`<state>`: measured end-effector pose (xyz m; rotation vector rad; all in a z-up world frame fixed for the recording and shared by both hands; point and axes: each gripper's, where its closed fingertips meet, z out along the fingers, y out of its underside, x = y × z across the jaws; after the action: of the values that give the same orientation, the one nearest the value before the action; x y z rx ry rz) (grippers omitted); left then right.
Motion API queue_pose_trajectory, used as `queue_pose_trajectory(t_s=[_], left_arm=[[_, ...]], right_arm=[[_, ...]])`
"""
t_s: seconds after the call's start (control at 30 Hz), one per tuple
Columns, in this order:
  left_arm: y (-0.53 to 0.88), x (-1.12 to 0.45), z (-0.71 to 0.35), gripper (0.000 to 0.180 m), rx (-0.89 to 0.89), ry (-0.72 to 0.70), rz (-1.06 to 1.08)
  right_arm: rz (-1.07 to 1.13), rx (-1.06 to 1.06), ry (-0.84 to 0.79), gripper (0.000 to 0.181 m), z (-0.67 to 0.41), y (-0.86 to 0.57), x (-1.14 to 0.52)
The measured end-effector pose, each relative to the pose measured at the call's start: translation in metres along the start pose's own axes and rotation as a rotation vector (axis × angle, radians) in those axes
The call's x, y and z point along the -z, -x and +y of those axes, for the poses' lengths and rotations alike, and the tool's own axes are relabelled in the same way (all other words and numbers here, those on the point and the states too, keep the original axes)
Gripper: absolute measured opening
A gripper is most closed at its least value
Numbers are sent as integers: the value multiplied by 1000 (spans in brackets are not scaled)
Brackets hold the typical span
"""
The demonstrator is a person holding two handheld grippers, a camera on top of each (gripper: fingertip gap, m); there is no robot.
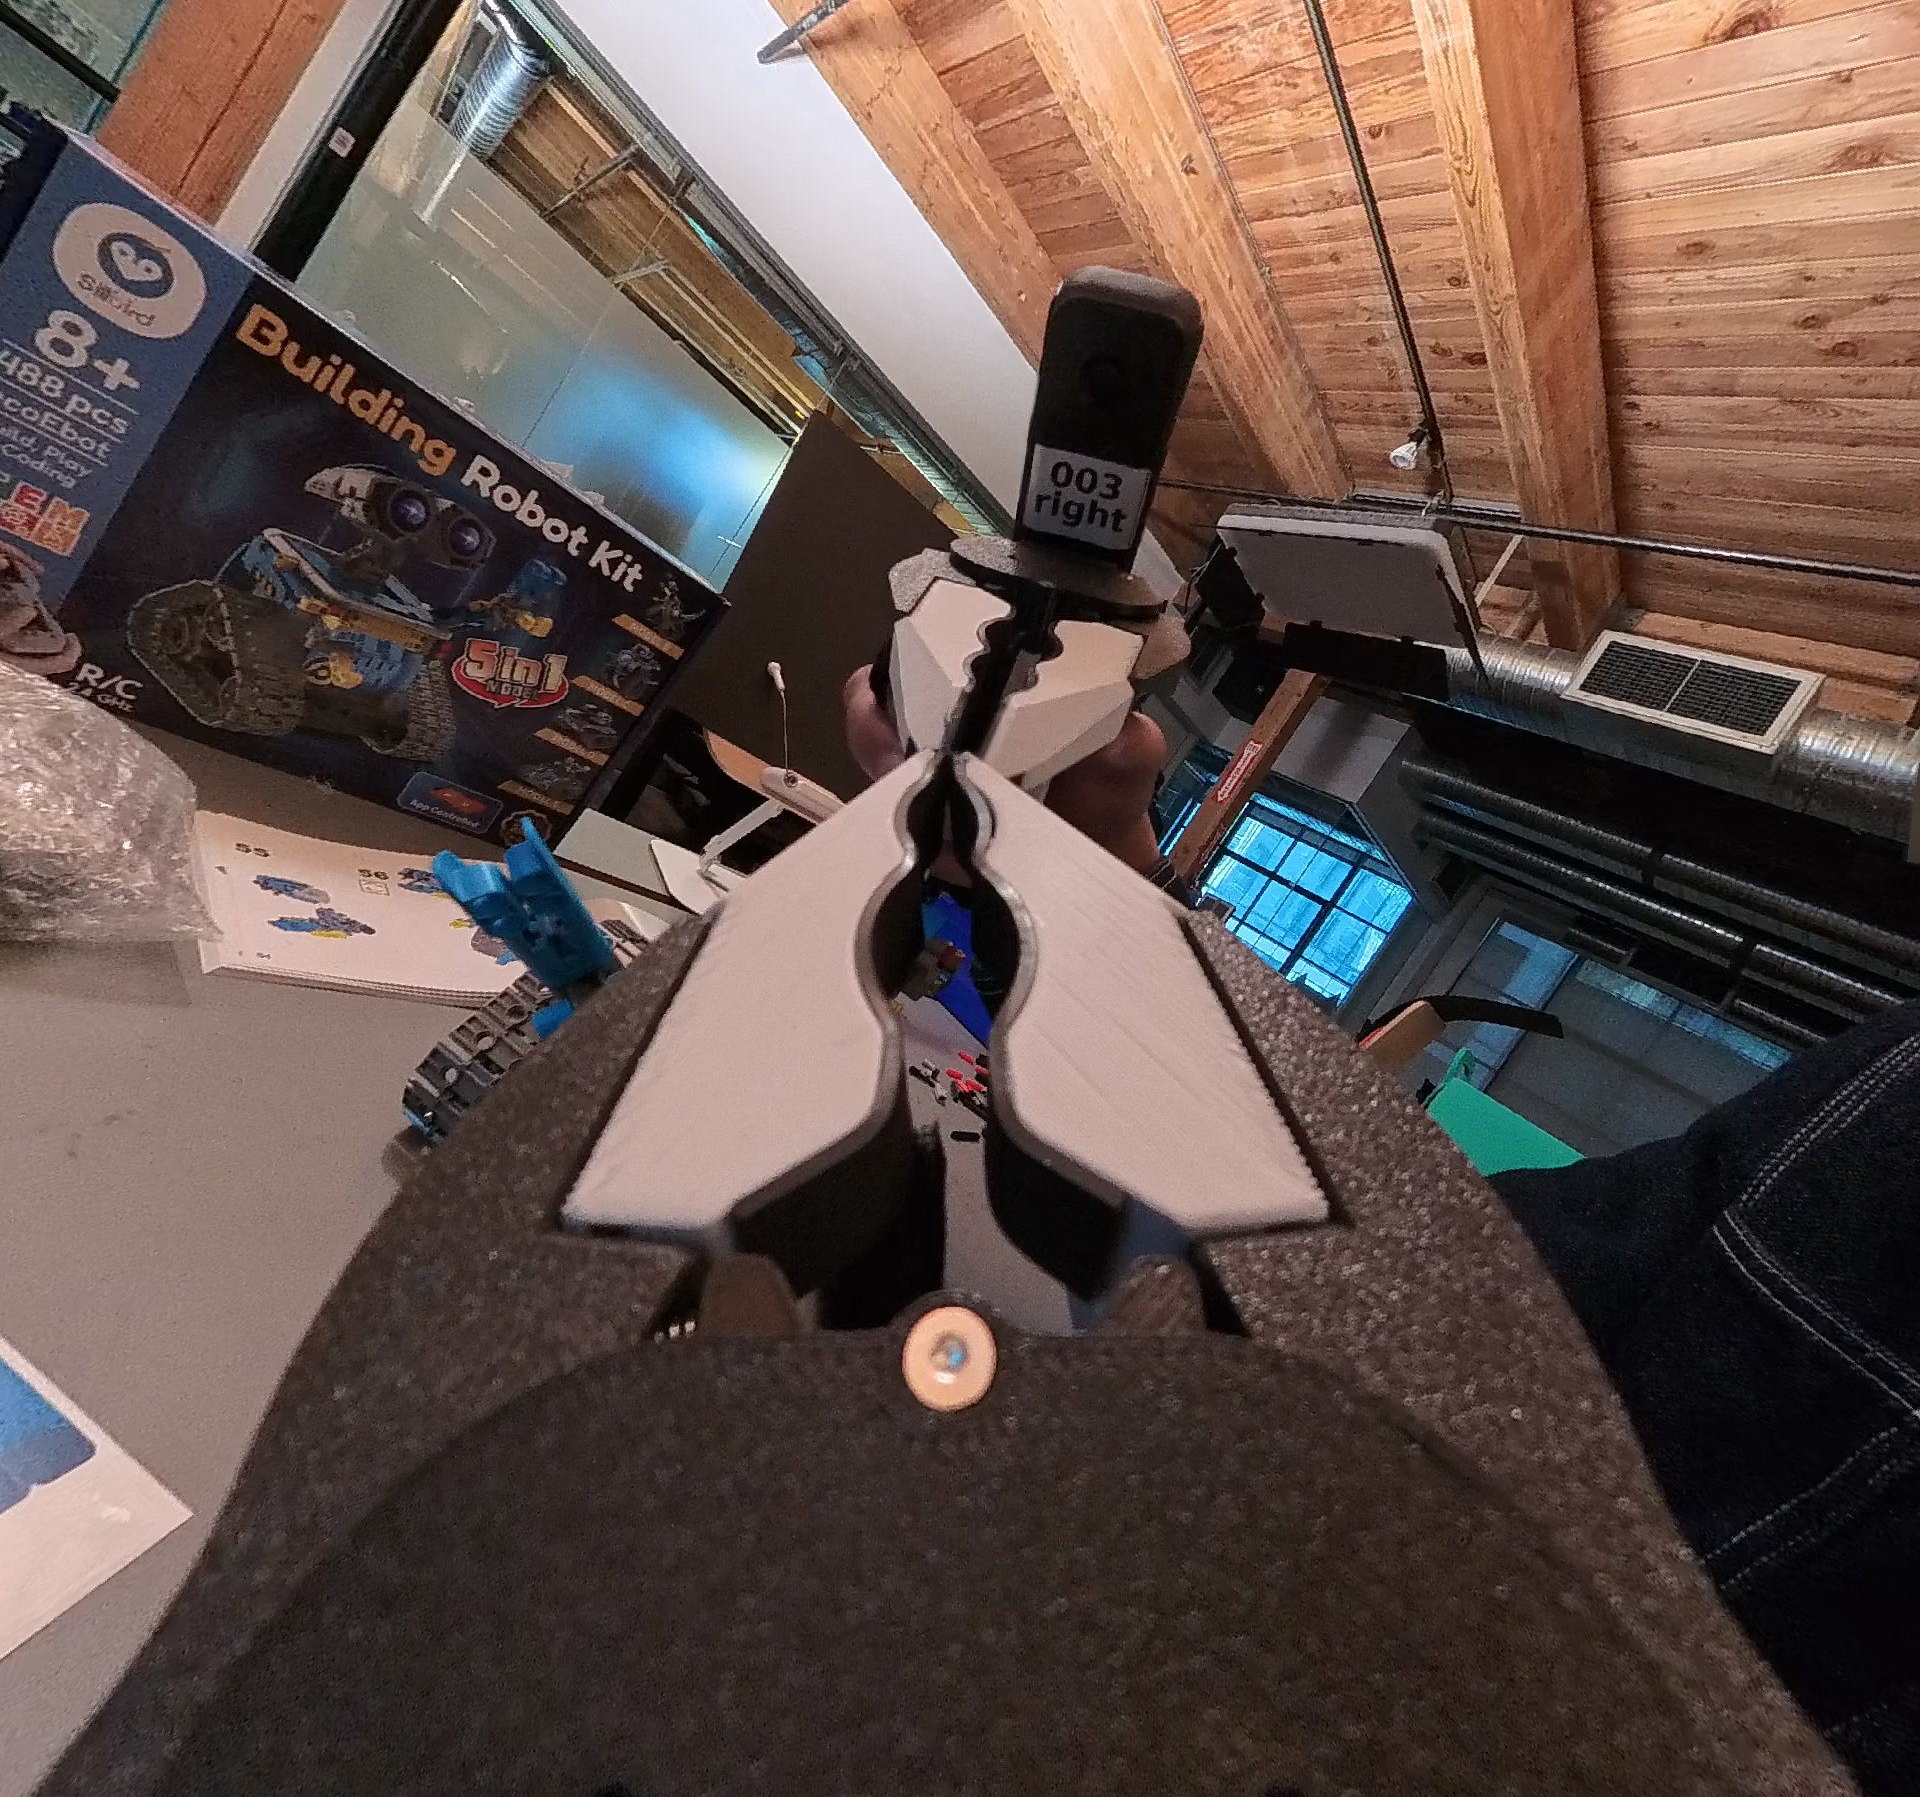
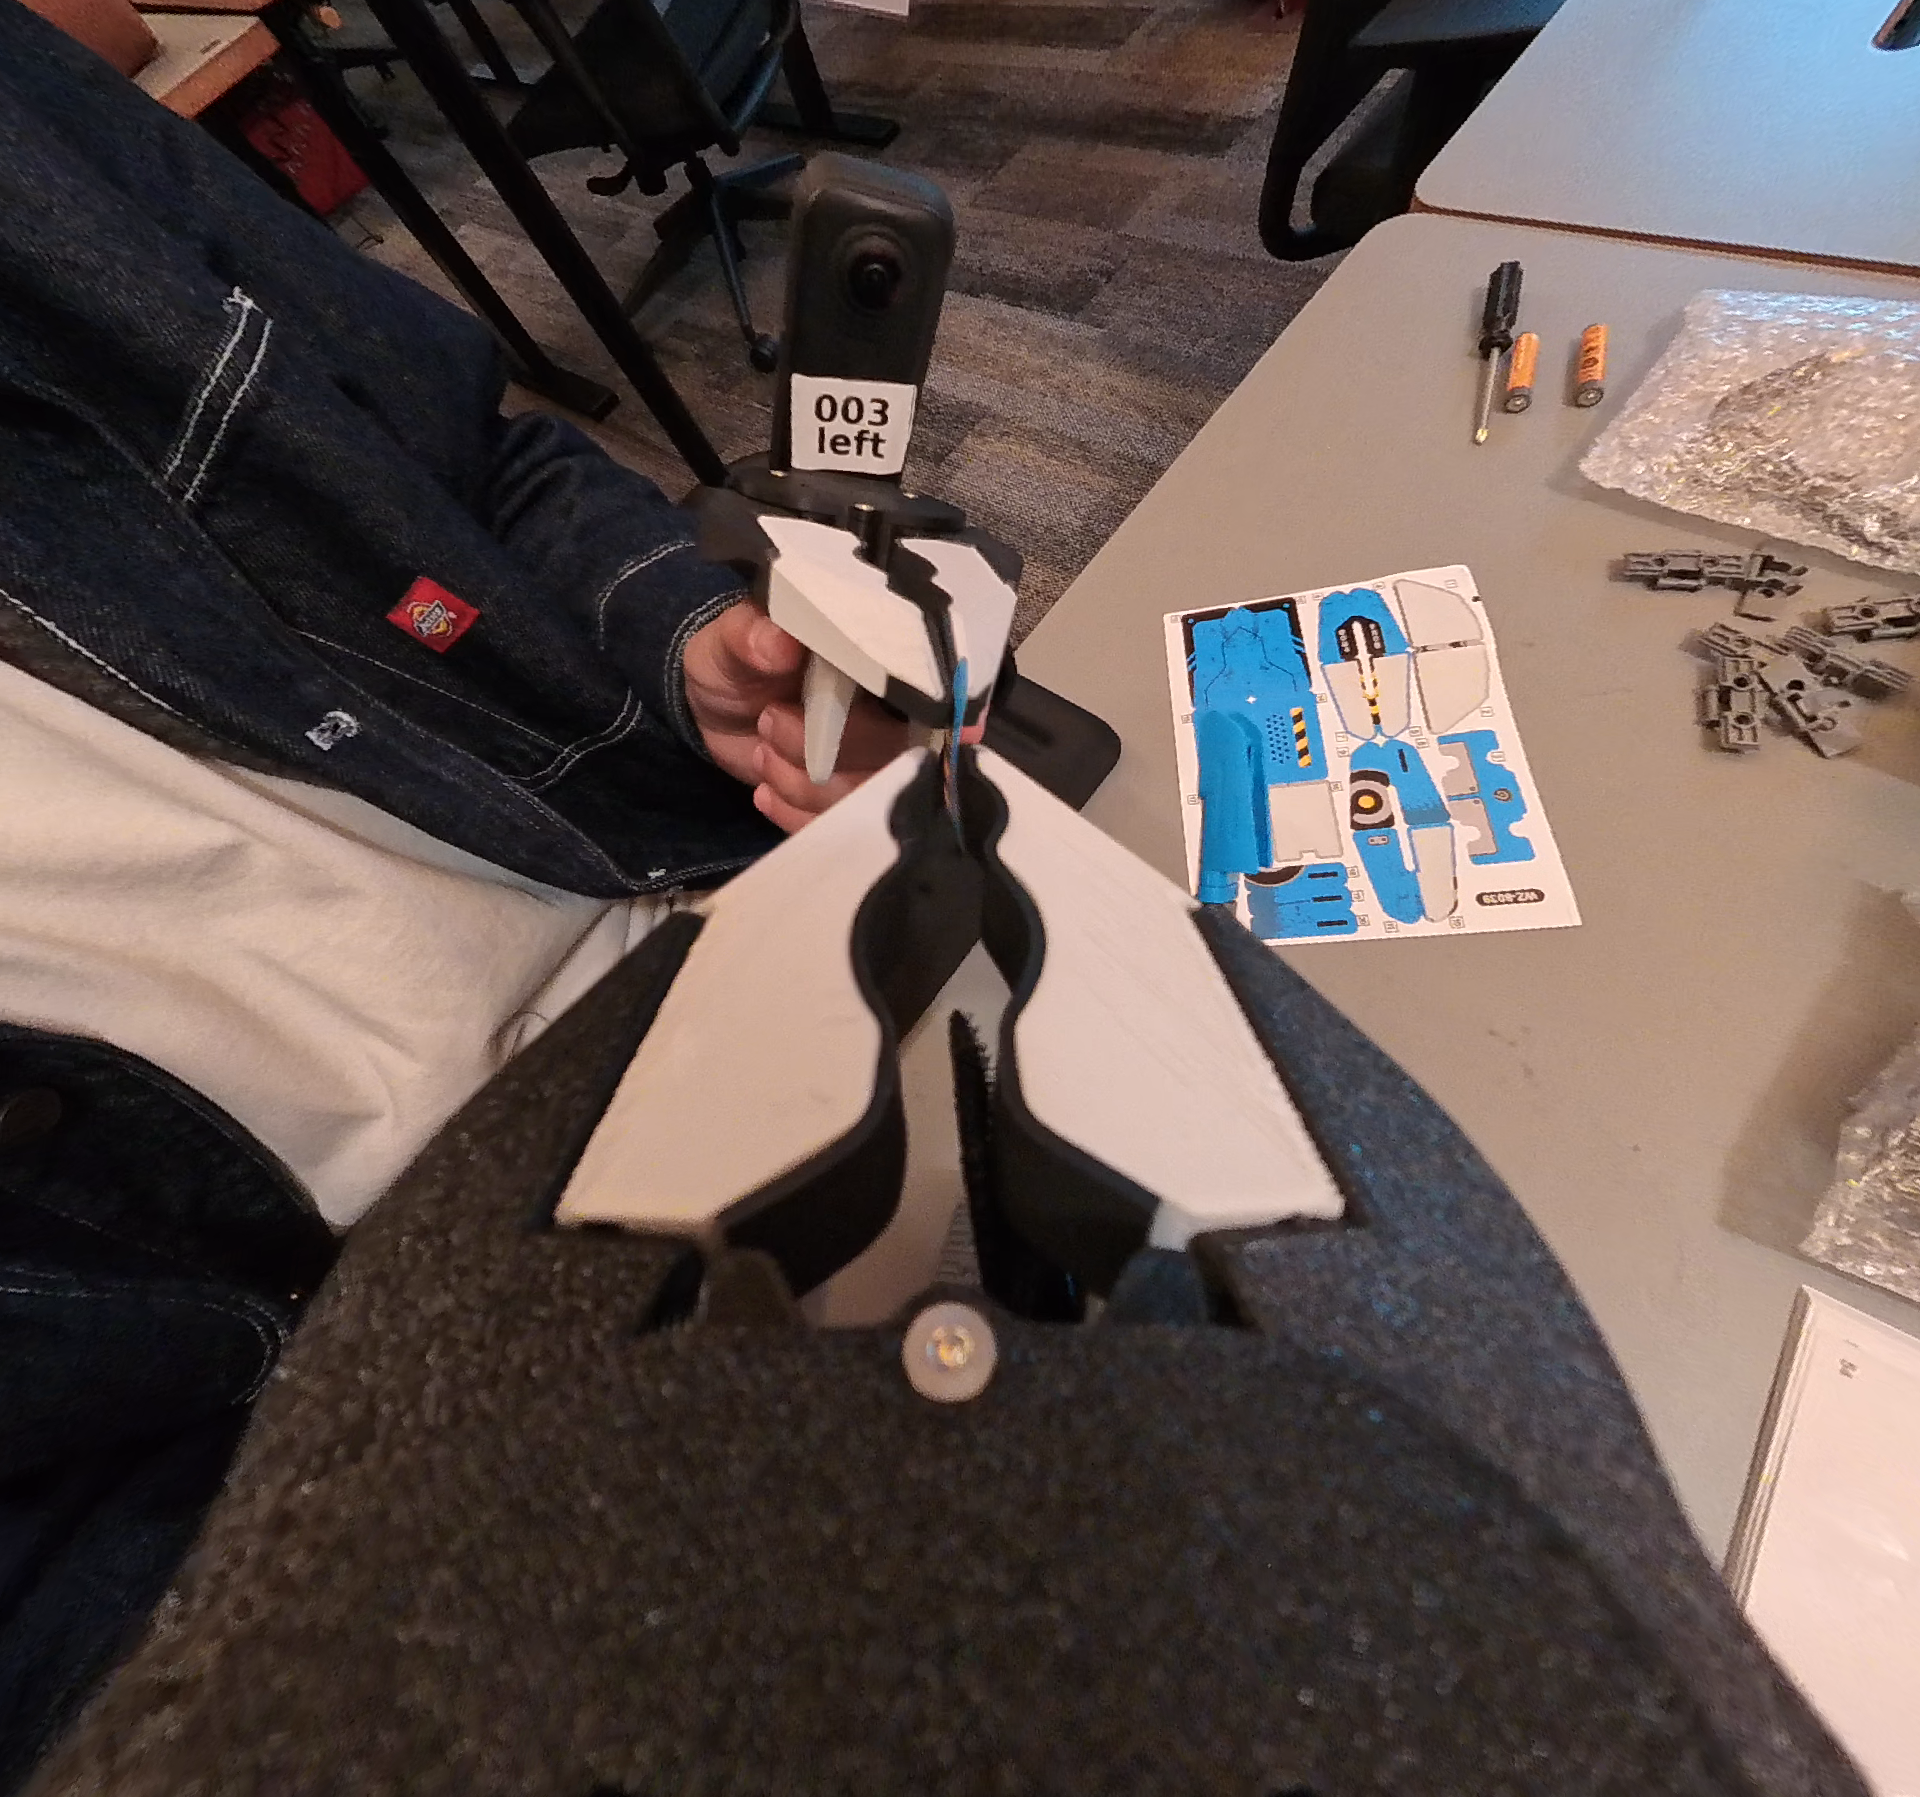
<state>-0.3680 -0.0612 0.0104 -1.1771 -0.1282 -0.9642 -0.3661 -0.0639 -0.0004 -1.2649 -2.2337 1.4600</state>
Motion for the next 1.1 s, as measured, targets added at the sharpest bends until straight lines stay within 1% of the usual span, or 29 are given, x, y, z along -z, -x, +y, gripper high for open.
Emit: queue_pose_trajectory(t_s=[0.1,0.2,0.23,0.27,0.3,0.37,0.47,0.53,0.57,0.67,0.77,0.87,0.9,0.93,0.97,1.07,1.1], left_arm=[[0,-1,1,0,5,5,0],[6,-1,7,0,19,48,-40],[8,0,8,11,25,63,-61],[13,1,8,28,26,69,-92],[17,4,8,33,18,73,-125],[27,11,9,39,-6,87,-200],[61,23,26,40,23,167,-405],[71,23,39,44,86,208,-440],[72,20,45,47,119,226,-431],[75,11,65,48,148,303,-410],[77,3,80,49,124,369,-413],[81,-3,84,45,106,380,-421],[81,-5,83,38,105,380,-413],[79,-7,83,28,99,383,-386],[77,-9,82,24,80,400,-360],[76,-13,80,23,-16,475,-258],[77,-14,80,23,-21,498,-219]], right_arm=[[6,3,3,0,0,-1,1],[38,-5,44,0,5,-5,2],[70,-11,71,0,8,-9,3],[104,-19,108,0,11,-14,4],[134,-22,166,0,16,-18,6],[173,-15,298,0,28,-25,13],[102,-50,479,0,46,-22,23],[47,-58,579,0,60,-28,26],[-7,-72,600,0,65,-29,25],[-198,-159,603,0,76,-25,24],[-310,-263,523,0,76,-33,23],[-361,-370,496,0,80,-43,20],[-383,-387,491,0,82,-42,19],[-379,-391,492,0,85,-44,18],[-373,-387,497,0,87,-45,18],[-372,-375,473,0,80,-39,22],[-357,-366,466,0,76,-38,24]])
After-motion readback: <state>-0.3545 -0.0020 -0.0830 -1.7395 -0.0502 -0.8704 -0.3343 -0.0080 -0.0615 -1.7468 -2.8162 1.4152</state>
